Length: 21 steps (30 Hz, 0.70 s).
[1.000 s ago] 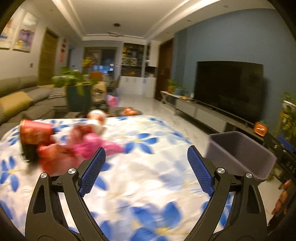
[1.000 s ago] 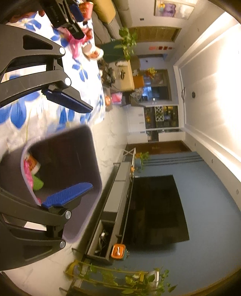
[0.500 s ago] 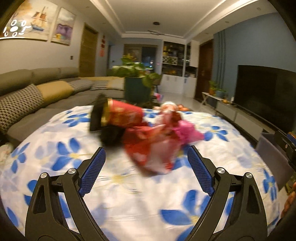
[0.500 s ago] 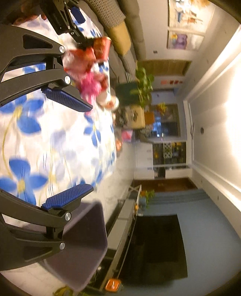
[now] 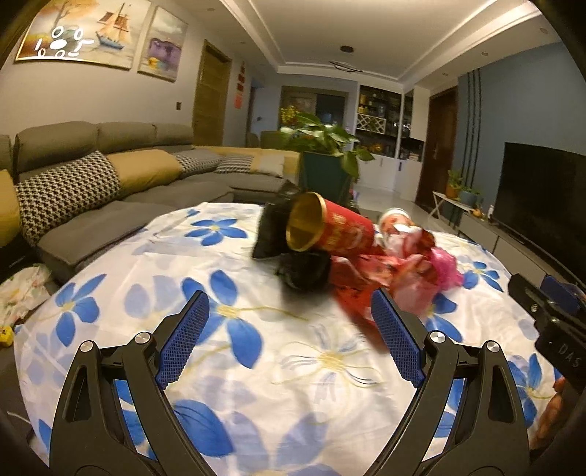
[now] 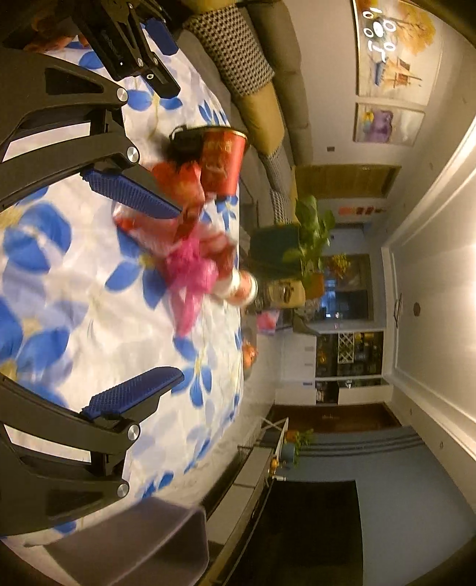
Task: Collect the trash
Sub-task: 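Grasp the red paper wrapper with the right tool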
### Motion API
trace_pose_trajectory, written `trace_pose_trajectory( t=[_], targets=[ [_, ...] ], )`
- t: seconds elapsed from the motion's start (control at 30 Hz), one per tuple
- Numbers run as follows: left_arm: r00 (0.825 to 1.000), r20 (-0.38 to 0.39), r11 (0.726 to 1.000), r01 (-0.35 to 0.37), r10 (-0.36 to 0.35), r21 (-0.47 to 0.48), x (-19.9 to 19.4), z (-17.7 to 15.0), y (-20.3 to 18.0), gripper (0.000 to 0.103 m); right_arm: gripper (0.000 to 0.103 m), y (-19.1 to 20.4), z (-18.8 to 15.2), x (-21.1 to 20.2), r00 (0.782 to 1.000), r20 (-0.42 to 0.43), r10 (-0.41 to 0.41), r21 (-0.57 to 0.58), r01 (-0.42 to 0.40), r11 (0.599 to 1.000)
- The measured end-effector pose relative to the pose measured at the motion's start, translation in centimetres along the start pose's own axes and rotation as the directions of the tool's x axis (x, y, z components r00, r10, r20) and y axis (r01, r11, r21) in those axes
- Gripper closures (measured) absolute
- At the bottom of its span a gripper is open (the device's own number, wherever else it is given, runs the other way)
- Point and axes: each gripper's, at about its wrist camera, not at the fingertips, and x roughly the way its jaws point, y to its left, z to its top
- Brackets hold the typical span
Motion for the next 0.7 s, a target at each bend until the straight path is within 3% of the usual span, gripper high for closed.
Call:
trace_pose_trajectory(
  t=[0.33, 0.6, 0.63, 0.7],
  targets=[
    [0.998, 0.013, 0.998, -0.054, 0.055, -0.017, 1.2, 1.3, 2.8, 0.015, 0.016, 4.9, 0.9, 4.9, 0.994, -0.058, 0.098, -0.068, -0.102, 0.992],
    [0.998, 0.019, 0.999, -0.052, 0.052, -0.009, 2.0, 2.0, 3.4, 0.015, 0.016, 6.5, 1.4, 8.3, 0.982, -0.129, 0.136, -0.100, -0.150, 0.984],
    [0.999, 0.018, 0.999, -0.050, 0.050, -0.008, 2.2, 2.1, 3.4, 0.015, 0.016, 6.6, 1.4, 8.6, 0.978, -0.144, 0.150, -0.101, -0.165, 0.981],
    [0.999, 0.017, 0.999, -0.044, 0.044, -0.010, 2.5, 2.2, 3.4, 0.015, 0.028, 6.7, 1.3, 9.0, 0.971, -0.169, 0.168, -0.108, -0.188, 0.976]
  ],
)
